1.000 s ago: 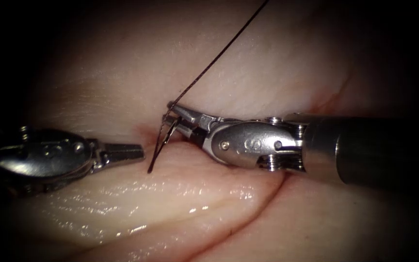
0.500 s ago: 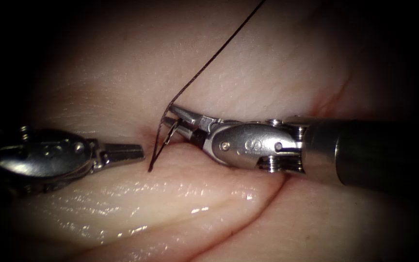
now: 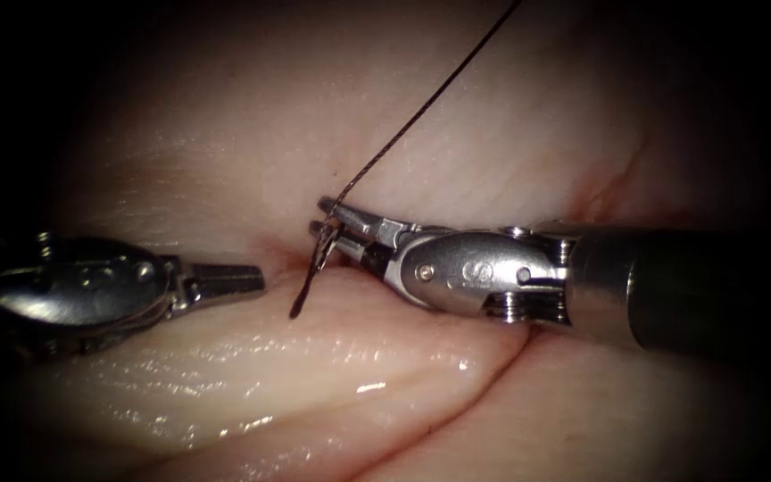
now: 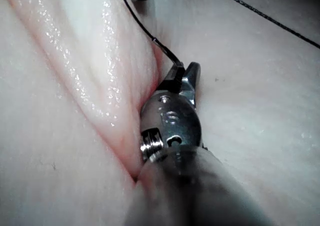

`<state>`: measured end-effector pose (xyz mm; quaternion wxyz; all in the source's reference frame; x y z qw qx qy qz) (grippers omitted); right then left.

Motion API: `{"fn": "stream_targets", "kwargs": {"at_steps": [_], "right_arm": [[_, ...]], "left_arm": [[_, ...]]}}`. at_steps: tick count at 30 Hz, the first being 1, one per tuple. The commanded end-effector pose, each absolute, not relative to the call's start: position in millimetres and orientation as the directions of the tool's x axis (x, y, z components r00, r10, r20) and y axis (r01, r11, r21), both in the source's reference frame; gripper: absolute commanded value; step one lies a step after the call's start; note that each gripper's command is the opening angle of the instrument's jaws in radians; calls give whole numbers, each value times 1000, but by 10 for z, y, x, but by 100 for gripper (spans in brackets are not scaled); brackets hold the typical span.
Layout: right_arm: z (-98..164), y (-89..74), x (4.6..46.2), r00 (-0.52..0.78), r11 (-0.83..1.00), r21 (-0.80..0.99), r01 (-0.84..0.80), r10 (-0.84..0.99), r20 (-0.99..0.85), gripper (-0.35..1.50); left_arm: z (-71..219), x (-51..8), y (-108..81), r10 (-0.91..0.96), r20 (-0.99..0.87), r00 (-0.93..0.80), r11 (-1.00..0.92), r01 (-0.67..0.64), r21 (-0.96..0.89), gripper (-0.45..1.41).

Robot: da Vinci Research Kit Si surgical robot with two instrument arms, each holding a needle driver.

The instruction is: Wound Closure

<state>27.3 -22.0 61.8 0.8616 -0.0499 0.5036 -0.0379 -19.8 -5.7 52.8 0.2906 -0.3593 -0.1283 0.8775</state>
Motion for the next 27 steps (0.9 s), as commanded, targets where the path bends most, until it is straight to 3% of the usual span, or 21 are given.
{"fn": "stream_targets", "kwargs": {"at_steps": [1, 27], "right_arm": [[623, -220, 280, 489, 992, -125, 16, -117, -865, -35], [620, -216, 281, 463, 998, -67, -15, -52, -885, -35]], "left_arm": [[533, -203, -57, 602, -557, -572, -798, -417, -434, -35], [533, -209, -52, 602, -556, -573, -798, -421, -431, -33]]}}
